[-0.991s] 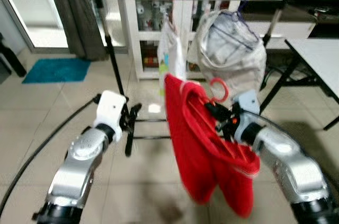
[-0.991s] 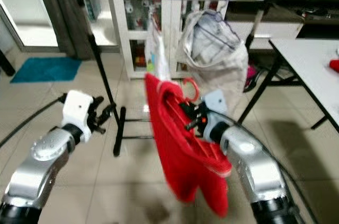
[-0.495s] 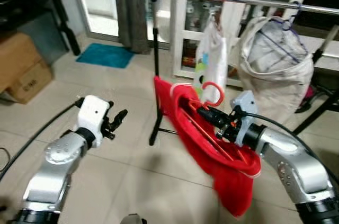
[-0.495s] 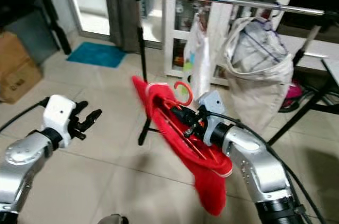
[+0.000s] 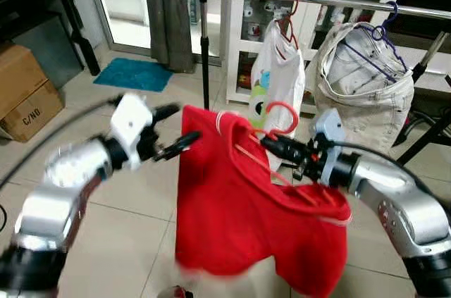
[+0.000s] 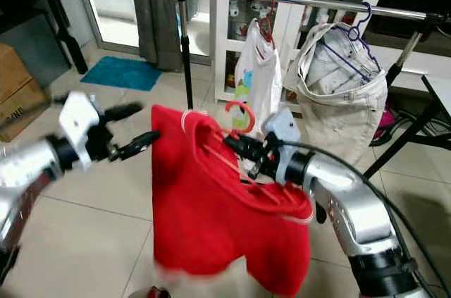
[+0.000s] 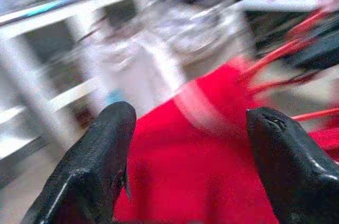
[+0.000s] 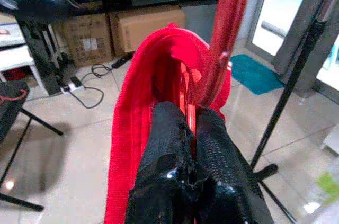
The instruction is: Hang hanger
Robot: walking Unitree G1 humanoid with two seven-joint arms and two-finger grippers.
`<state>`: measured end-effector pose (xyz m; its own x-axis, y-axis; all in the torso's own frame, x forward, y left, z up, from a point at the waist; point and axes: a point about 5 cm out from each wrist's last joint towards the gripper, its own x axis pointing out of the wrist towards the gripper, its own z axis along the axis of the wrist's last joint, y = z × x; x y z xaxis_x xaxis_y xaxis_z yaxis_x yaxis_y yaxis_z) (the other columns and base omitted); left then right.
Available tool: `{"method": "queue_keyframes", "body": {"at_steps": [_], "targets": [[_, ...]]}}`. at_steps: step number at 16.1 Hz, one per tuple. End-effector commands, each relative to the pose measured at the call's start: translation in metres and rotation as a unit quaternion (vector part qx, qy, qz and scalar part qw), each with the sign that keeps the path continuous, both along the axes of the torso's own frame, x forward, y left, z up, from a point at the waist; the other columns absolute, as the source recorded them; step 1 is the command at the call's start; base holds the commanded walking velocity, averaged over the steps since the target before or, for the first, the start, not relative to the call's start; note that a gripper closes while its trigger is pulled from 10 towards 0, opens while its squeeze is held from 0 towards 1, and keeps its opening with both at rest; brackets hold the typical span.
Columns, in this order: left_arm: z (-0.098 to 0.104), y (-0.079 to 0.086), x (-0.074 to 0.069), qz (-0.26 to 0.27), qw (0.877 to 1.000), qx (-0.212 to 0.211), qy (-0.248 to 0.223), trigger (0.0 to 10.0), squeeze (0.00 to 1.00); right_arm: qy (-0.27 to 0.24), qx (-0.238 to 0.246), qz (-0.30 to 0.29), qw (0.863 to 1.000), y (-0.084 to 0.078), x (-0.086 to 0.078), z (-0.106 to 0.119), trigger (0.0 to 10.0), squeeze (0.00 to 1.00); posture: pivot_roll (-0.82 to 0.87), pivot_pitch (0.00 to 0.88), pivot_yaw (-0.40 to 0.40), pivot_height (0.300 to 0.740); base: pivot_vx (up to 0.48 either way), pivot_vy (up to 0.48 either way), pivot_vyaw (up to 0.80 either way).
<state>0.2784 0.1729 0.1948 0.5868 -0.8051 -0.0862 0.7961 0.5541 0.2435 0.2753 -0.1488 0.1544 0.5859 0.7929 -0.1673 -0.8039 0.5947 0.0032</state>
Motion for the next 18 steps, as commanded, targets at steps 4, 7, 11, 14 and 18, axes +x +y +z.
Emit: {"method": "queue_keyframes", "body": {"at_steps": [4, 7, 11, 14, 18], "targets": [[0.020, -0.017, 0.011, -0.190, 0.978, 0.079, 0.023, 10.0, 1.00, -0.038, -0.031, 0.066, 0.997, 0.014, -0.004, 0.017, 10.0, 0.00, -0.08, 0.000, -0.008, 0.740, 0.000, 0.000, 0.00], [0.018, -0.012, 0.034, -0.242, 0.951, 0.192, -0.002, 10.0, 0.00, -0.055, -0.049, 0.098, 0.992, 0.021, -0.007, 0.026, 10.0, 0.00, -0.09, 0.000, 0.006, 0.740, 0.000, 0.000, 0.00], [0.016, -0.026, 0.044, -0.287, 0.936, 0.202, -0.007, 10.0, 0.00, -0.069, -0.067, 0.137, 0.986, 0.027, -0.015, 0.032, 10.0, 0.00, -0.11, 0.000, 0.022, 0.740, 0.000, 0.000, 0.00], [0.021, -0.033, 0.054, -0.311, 0.929, 0.201, -0.022, 10.0, 0.00, -0.067, -0.082, 0.158, 0.982, 0.030, -0.020, 0.031, 10.0, 0.00, -0.11, 0.000, 0.021, 0.740, 0.000, 0.000, 0.00], [0.014, -0.029, 0.058, -0.346, 0.901, 0.260, -0.016, 5.4, 0.00, -0.069, -0.087, 0.178, 0.978, 0.033, -0.022, 0.033, 10.0, 0.00, -0.12, 0.000, 0.018, 0.740, 0.000, 0.000, 0.00]]}}
